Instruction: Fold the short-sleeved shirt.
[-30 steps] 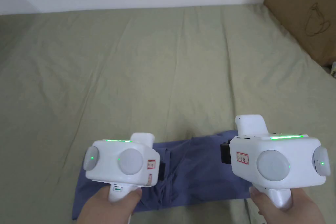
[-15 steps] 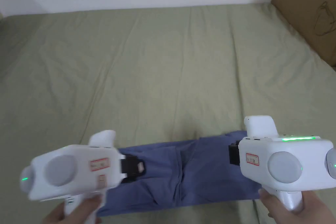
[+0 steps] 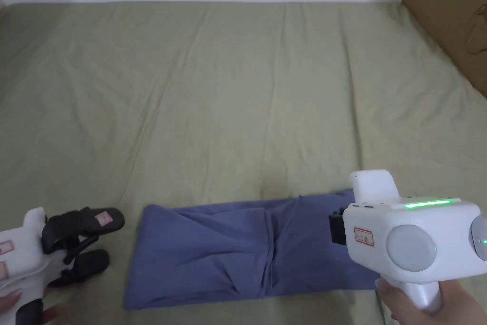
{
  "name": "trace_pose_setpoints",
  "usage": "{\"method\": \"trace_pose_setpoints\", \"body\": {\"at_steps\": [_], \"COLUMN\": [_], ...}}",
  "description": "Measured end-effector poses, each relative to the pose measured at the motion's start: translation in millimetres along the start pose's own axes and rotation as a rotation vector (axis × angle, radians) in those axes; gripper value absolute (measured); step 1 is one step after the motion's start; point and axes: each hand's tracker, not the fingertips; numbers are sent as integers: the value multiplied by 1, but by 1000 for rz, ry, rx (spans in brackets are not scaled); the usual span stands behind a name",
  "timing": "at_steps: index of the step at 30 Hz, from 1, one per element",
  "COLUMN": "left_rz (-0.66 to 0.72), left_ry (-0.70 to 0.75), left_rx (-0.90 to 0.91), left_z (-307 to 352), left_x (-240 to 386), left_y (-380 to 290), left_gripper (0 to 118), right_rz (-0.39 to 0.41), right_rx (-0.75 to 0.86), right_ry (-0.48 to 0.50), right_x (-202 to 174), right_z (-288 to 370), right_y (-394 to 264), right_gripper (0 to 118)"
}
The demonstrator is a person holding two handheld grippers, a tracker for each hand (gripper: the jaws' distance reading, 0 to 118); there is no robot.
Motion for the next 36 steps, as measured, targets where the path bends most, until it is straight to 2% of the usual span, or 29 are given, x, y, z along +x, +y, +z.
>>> {"method": "trace_pose_setpoints", "body": {"at_steps": [3,5,7,9,10,11,12,13,14,16,20,23,25,29,31,33,36], "left_rz": [113,10,-74,-32,6,24,33,23,-16,-34,-174,-358,-443,-674,-724,-719,-697], "left_ry": [-146,-137,-137,-145,-164,-160,-106,6,173,39,256,394,512,951,1055,1069,1007], "left_rx": [-155,-263,-290,-276,-264,-247,-223,-210,-212,-207,-206,-186,-131,-35,-20,-25,-30], "left_z": [-44,-69,-83,-87,-83,-80,-75,-71,-71,-68,-68,-44,-16,22,28,25,3], "left_x": [-4,3,9,5,4,1,-5,-14,-22,-11,30,74,99,139,146,151,160], "left_y": [-9,-17,-19,-16,-15,-14,-13,-12,-14,-16,-18,-19,-15,-17,-17,-21,-30], "left_gripper": [118,118,118,118,107,81,31,9,8,8,8,8,8,8,8,8,8], "right_rz": [11,15,19,26,28,28,26,22,19,18,28,9,6,7,-3,-4,-7], "right_rx": [-14,-21,-26,-30,-33,-35,-37,-39,-39,-40,-21,7,17,27,35,40,49], "right_ry": [-7,-11,-14,-16,-14,-11,-7,-1,4,9,14,36,44,59,72,73,68], "right_x": [-1,-2,-3,-4,-4,-5,-5,-5,-6,-6,-9,-8,-7,-6,-4,-1,4], "right_z": [-2,-4,-5,-6,-7,-7,-8,-9,-9,-9,-2,4,7,11,16,20,26], "right_y": [0,0,0,-1,-1,-1,-1,-1,0,0,3,6,7,6,5,4,2], "right_gripper": [1,1,1,1,1,1,1,1,1,1,1,1,1,1,1,1,1]}}
